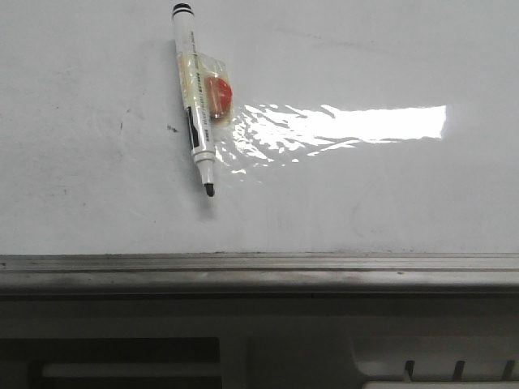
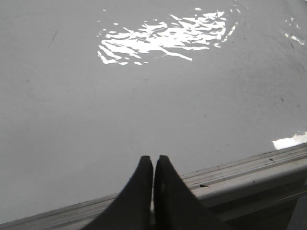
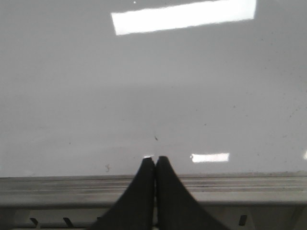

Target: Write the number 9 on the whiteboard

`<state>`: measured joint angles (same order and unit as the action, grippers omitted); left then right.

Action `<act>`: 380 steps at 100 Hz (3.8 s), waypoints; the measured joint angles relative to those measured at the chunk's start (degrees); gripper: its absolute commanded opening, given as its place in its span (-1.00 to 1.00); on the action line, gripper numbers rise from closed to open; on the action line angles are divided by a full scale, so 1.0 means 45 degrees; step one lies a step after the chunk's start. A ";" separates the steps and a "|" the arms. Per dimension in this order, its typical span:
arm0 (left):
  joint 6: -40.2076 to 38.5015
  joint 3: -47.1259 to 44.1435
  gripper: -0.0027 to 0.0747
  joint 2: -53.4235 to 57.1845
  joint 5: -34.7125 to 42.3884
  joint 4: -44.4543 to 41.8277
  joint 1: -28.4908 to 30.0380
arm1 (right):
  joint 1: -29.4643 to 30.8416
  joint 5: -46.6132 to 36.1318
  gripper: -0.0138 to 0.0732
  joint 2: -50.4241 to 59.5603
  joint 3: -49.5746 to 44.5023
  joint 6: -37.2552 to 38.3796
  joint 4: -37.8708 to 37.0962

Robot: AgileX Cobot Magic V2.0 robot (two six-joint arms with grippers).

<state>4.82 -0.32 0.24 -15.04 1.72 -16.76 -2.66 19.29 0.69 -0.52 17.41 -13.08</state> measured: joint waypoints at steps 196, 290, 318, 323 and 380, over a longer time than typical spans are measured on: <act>-0.0962 0.0304 -0.98 0.0000 0.3555 0.9956 0.0000 | 0.0000 -0.4286 -0.84 0.0000 0.0650 0.2448 0.5230; 0.4045 0.7856 0.12 -1.1435 -0.3585 1.1743 -0.2734 | 0.0000 0.8047 0.26 -0.2768 0.7435 -0.1075 0.3254; 0.4261 0.7856 0.12 -1.3512 -0.0737 1.2584 -0.5507 | 0.0000 0.7663 0.26 -0.2768 0.7435 -0.1075 0.3254; 0.4291 0.7856 0.12 -1.3804 -0.0120 1.2677 -0.5796 | 0.0000 0.7637 0.26 -0.2768 0.7435 -0.1075 0.3254; 0.4329 0.7885 -0.19 -1.5345 0.1817 1.3638 -0.6126 | 0.0000 0.7618 0.26 -0.2768 0.7435 -0.1075 0.3299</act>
<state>24.30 35.17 -68.82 -6.87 63.09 -44.32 -2.66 53.57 -11.76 32.94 12.57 1.77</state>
